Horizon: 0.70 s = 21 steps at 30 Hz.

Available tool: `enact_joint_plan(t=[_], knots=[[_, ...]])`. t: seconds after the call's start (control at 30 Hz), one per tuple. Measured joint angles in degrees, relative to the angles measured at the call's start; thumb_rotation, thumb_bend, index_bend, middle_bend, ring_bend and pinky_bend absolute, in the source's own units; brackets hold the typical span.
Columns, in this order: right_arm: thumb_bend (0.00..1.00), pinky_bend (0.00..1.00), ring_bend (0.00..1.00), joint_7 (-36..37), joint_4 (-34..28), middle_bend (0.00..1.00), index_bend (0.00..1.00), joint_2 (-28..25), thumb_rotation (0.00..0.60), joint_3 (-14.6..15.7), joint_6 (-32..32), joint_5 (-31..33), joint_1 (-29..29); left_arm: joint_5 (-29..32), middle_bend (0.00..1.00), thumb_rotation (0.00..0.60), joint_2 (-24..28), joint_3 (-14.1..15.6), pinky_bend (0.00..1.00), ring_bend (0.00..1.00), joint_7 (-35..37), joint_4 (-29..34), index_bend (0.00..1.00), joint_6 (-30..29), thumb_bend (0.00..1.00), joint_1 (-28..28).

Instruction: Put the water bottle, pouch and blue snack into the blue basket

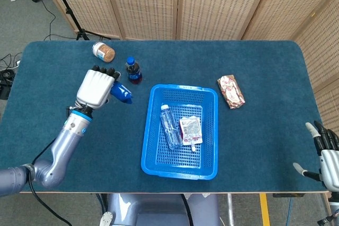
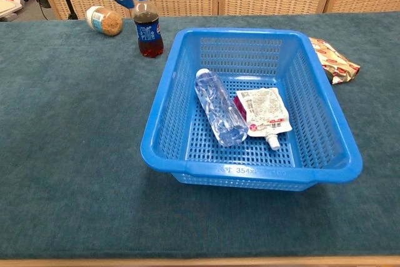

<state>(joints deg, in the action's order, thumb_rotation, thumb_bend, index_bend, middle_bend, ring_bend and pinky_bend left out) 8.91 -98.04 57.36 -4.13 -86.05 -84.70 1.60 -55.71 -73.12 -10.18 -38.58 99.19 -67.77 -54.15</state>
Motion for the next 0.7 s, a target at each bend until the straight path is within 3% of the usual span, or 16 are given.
enact_joint_plan(t=[0.43,0.53,0.57,0.63,0.7], knots=[[0.16,0.0,0.0,3.5,0.8,0.0,0.01,-0.7,0.6,-0.3,-0.6,0.0,-0.4,1.8,0.45,0.6,-17.5,-4.2,0.43,0.47,-8.1,-1.3,0.79,-1.5,0.3,-6.6],[0.16,0.0,0.0,4.1,0.9,0.0,0.01,-0.9,0.6,-0.5,-0.8,0.1,-0.5,2.1,0.35,0.6,-20.3,-4.4,0.42,0.45,-8.9,-2.1,0.62,-1.7,0.27,-7.4],[0.16,0.0,0.0,4.3,1.0,0.0,0.01,-0.9,0.6,-0.5,-0.9,0.1,-0.5,2.2,0.28,0.6,-21.0,-4.3,0.4,0.4,-9.2,-2.3,0.51,-1.7,0.26,-7.5],[0.16,0.0,0.0,4.6,1.1,0.0,0.01,-1.0,0.6,-0.6,-1.2,0.1,-0.7,2.5,0.13,0.6,-22.1,-3.7,0.3,0.26,-10.0,-2.7,0.35,-1.3,0.23,-7.8],[0.16,0.0,0.0,4.8,1.1,0.0,0.01,-1.0,0.6,-0.7,-1.4,0.1,-0.7,3.4,0.01,0.6,-22.4,-3.1,0.14,0.07,-11.1,-2.7,0.21,-0.5,0.19,-8.0]])
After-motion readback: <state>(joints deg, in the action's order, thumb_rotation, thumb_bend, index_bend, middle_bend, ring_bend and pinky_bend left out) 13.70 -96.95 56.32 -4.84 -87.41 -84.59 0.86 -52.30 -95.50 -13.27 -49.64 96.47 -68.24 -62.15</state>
